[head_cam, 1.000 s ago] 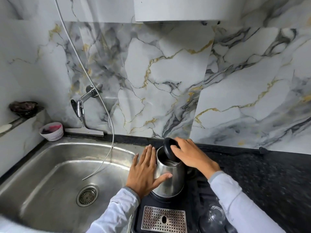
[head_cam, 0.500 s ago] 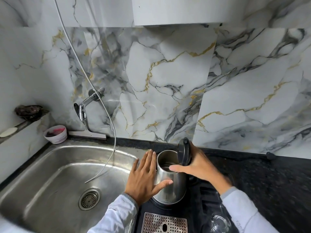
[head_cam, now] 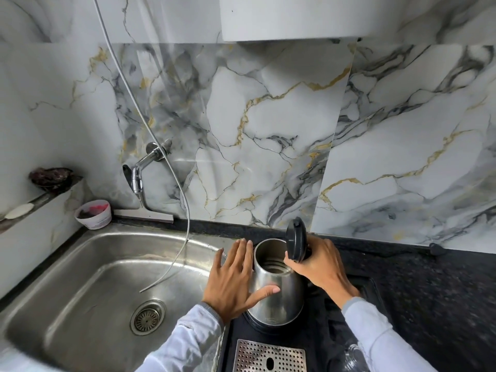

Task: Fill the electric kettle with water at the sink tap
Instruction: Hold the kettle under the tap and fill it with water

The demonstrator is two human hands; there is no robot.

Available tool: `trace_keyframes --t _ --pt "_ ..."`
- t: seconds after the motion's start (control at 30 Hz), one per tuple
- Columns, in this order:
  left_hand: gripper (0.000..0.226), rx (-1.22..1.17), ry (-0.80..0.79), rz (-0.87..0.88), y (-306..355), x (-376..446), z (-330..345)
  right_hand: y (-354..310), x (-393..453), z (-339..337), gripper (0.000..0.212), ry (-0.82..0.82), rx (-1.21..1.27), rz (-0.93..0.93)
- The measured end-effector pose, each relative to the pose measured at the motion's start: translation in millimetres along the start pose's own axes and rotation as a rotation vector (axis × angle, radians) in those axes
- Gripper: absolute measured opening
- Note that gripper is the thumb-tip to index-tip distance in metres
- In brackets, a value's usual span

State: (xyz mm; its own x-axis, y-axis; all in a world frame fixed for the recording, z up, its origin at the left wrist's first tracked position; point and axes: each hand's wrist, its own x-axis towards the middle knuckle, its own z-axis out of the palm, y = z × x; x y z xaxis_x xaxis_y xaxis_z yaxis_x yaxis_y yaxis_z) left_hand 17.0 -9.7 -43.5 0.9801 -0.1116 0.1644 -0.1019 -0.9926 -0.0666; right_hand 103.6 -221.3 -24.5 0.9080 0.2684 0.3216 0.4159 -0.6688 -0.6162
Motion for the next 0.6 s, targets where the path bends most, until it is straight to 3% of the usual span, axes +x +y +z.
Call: trace_keyframes --t 0.23,0.6 --pt "0.118 -0.043 0.084 -0.013 -36 1 -27 -37 27 -1 0.041 0.075 -0.030 -0.067" --pt "0.112 0.016 0.176 -0.075 -160 1 -66 -127 97 71 0.037 0.132 0.123 -0.115"
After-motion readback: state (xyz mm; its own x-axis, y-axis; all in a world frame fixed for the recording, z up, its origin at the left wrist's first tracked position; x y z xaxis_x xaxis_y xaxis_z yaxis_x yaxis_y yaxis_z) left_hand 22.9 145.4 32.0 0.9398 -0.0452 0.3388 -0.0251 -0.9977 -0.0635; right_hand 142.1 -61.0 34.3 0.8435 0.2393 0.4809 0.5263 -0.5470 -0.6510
